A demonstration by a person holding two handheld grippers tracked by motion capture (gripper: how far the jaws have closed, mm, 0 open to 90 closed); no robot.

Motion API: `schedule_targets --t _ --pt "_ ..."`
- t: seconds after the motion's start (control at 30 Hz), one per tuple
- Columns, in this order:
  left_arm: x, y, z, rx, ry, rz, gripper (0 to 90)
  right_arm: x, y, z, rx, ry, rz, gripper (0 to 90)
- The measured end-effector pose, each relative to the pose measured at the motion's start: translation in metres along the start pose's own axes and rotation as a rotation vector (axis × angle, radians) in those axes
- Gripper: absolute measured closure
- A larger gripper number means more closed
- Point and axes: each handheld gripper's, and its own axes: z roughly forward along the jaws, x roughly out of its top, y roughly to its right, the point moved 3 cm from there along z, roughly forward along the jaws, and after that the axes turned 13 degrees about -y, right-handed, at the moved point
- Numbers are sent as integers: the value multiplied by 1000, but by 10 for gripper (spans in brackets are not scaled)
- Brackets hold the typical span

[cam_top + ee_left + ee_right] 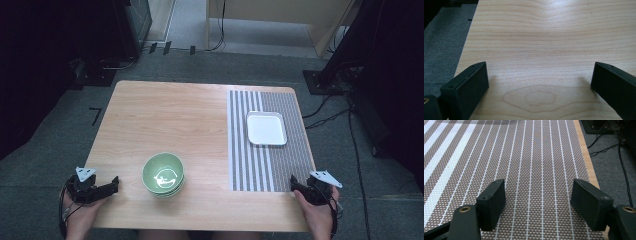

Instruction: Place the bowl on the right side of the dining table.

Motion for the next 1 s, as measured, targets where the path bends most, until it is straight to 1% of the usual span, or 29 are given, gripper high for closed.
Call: schedule_targets --t 0.17,0.3,0.37,0.4,0.43,0.5,0.67,0.7,0.73,0.77,0.83,0.9,0.93,1.0 --pt "0 0 0 0 1 -1 9 0 0 0 -5 0 4 274" --pt "0 0 0 0 0 -1 9 0 1 -1 -7 4 24 270" --pt "0 0 0 0 0 -1 9 2 1 -4 -14 14 28 277" --pt "0 0 0 0 1 -2 9 4 0 -6 -15 28 24 282" --pt "1 0 0 2 1 -4 9 7 -4 -11 -10 52 15 287" --pt "1 0 1 3 0 -5 9 9 -7 -14 -3 60 14 288" --pt "3 1 2 10 -1 -15 9 19 -22 -26 35 101 -3 305" --pt "3 1 2 11 -1 -15 10 20 -24 -27 39 104 -8 311" --pt "3 1 2 11 -1 -16 10 22 -30 -29 44 108 -22 312" --pt "3 1 2 11 -1 -16 14 22 -30 -29 44 108 -22 312" --pt "3 1 1 13 1 -21 47 23 -36 -29 53 109 -24 314" --pt "4 0 0 13 -2 -26 60 23 -37 -29 58 107 -25 315" --pt "4 0 0 6 1 -34 60 23 -39 -29 64 107 -22 315" --pt "6 0 -3 -38 10 -52 60 24 -42 -31 69 110 -20 316"
